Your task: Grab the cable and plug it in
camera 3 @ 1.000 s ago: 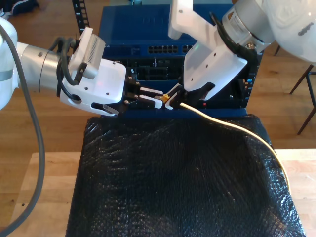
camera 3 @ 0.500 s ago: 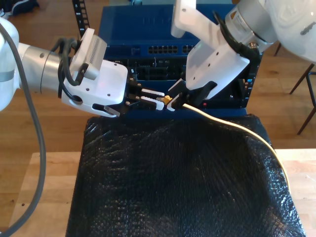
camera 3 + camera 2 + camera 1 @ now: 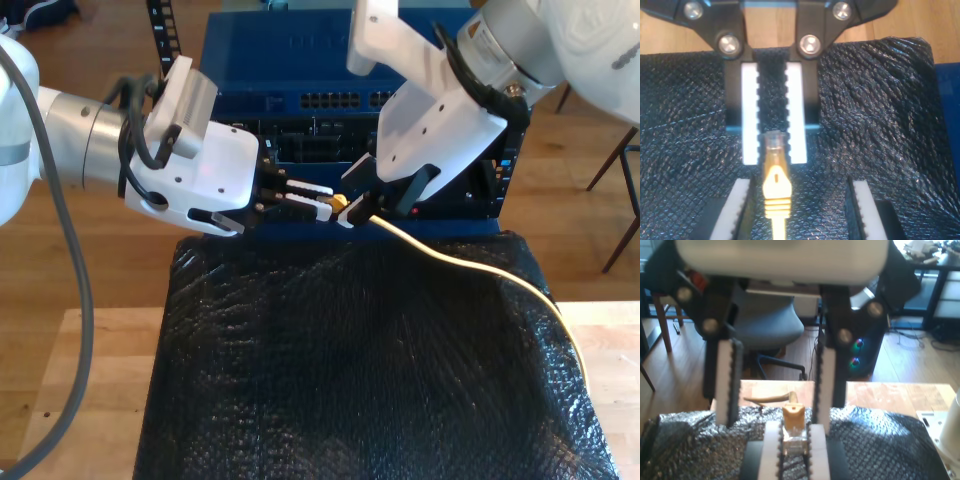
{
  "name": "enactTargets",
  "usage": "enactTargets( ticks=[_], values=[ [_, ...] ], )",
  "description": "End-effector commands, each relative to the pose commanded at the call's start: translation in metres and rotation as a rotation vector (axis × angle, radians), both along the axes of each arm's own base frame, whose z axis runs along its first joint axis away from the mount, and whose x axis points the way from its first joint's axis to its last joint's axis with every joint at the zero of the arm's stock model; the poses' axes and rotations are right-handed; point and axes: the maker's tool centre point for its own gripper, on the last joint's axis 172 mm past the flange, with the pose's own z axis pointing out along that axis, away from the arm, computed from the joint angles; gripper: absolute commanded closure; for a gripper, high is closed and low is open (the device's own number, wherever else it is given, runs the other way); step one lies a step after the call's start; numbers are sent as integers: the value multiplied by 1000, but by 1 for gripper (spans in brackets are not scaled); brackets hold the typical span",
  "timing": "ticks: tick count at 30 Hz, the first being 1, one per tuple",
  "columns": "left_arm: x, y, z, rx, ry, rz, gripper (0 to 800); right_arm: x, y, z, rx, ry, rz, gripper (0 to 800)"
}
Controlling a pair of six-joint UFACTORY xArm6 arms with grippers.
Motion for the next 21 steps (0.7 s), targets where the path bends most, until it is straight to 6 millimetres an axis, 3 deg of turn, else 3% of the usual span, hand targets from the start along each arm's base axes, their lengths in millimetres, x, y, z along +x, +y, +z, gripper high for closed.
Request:
enactTargets(
  ticks=[11, 21],
  values=[
    [4, 0, 3, -16, 15, 14, 798, 0, -2, 7, 2, -15, -3, 300],
    [11, 7, -2, -18, 84, 48, 798, -11, -8, 40, 21, -83, 2, 249]
  ],
)
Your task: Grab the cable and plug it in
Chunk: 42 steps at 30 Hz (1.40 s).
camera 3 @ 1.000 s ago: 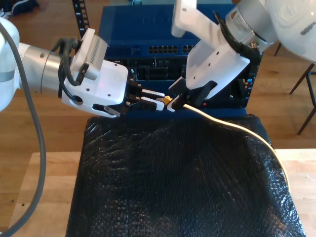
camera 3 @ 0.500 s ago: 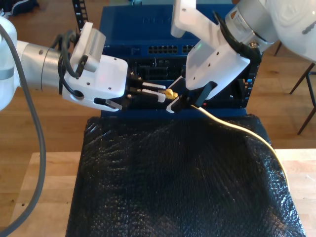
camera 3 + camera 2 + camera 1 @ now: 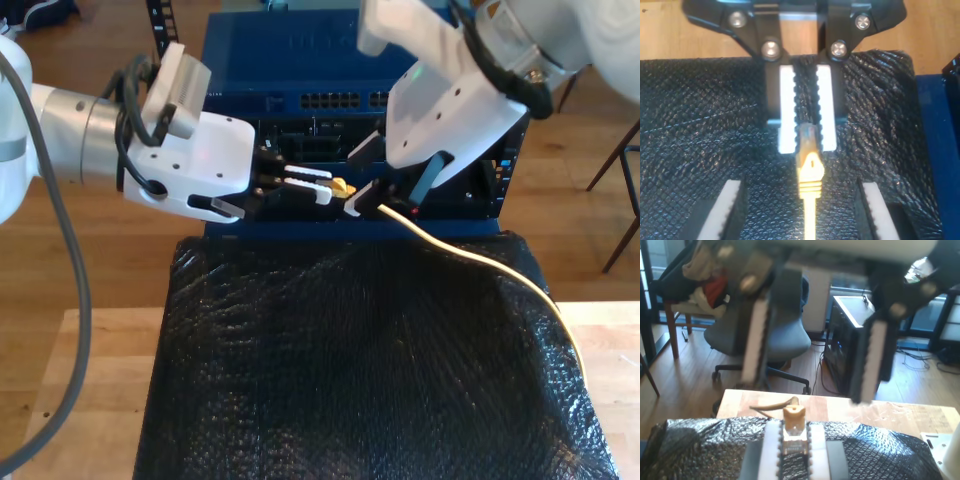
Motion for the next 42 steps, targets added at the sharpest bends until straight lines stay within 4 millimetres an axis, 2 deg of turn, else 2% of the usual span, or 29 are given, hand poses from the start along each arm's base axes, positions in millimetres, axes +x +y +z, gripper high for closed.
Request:
enactTargets(
  ticks=[3, 8, 16, 21, 24, 32, 38, 42],
  values=[
    [2, 4, -2, -1, 33, 15, 798, -11, -1, 7, -2, -5, 24, 202],
    [10, 14, -4, -11, 93, 46, 798, -14, -1, 8, -10, -51, 91, 120],
    [3, 13, 1, -28, 155, 30, 798, -27, -3, 17, -11, -121, 174, 11],
    [6, 14, 9, -75, 162, 37, 798, -26, -2, 21, -8, -135, 182, 7],
    [6, 17, 15, -109, 173, 36, 798, -28, -1, 18, -14, -149, 213, 6],
    [0, 16, 19, -122, 183, 16, 798, -28, -1, 19, -12, -175, 245, 4],
    [-5, 15, 21, -130, 216, 3, 798, -31, -5, 34, -7, -218, 241, 8],
    [-7, 17, 23, -137, 227, -2, 798, -34, -6, 32, -11, -236, 263, 23]
  ],
)
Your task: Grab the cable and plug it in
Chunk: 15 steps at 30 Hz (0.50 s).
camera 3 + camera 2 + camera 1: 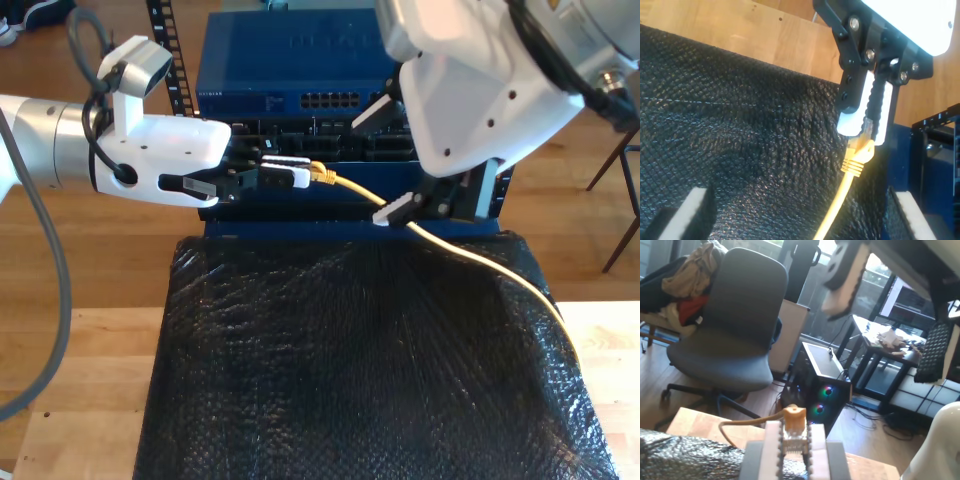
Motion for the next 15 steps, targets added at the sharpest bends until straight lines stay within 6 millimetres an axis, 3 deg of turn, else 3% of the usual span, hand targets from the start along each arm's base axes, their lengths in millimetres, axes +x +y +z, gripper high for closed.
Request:
enactTargets(
  ticks=[5, 11, 15],
  values=[
    [-9, -1, 3, -18, 24, -32, 798, -6, -3, 7, 8, -42, 10, 4],
    [-17, -5, 9, -109, 71, -85, 798, 6, -11, 33, 55, -197, -42, 7],
    [-15, -1, 15, -160, 82, -84, 798, 1, -15, 34, 61, -222, -46, 7]
  ],
)
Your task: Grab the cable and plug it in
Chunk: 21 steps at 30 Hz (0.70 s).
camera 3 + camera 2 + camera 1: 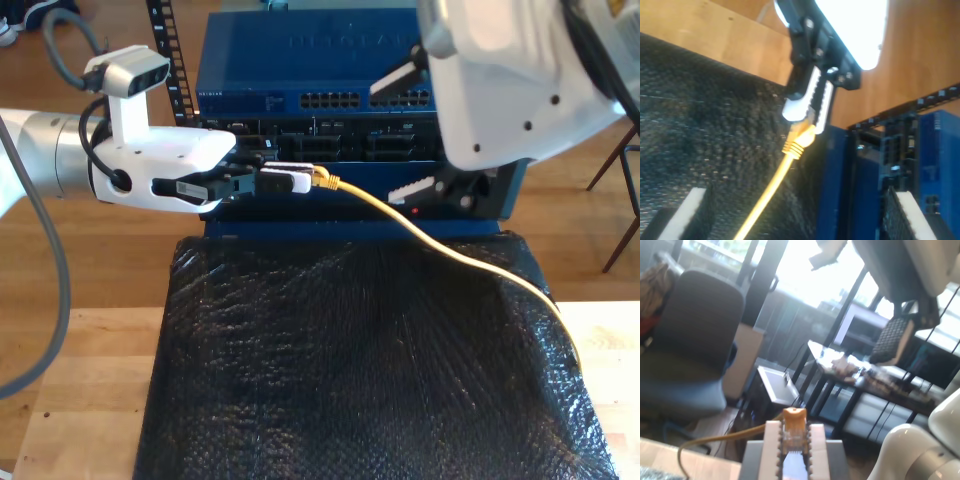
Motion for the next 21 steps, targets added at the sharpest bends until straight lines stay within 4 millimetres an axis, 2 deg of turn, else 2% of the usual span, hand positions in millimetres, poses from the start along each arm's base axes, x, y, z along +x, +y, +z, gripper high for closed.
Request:
enactTargets(
  ticks=[8, 15, 21],
  values=[
    [-3, 0, 1, -43, 76, -29, 798, -6, -2, 4, 6, -87, 16, 13],
    [-13, 0, 12, -84, 129, -80, 798, -19, 28, -9, 9, -119, 92, 9],
    [-26, 0, 18, -117, 137, -125, 798, -19, 47, -5, 31, -182, 112, 28]
  ],
)
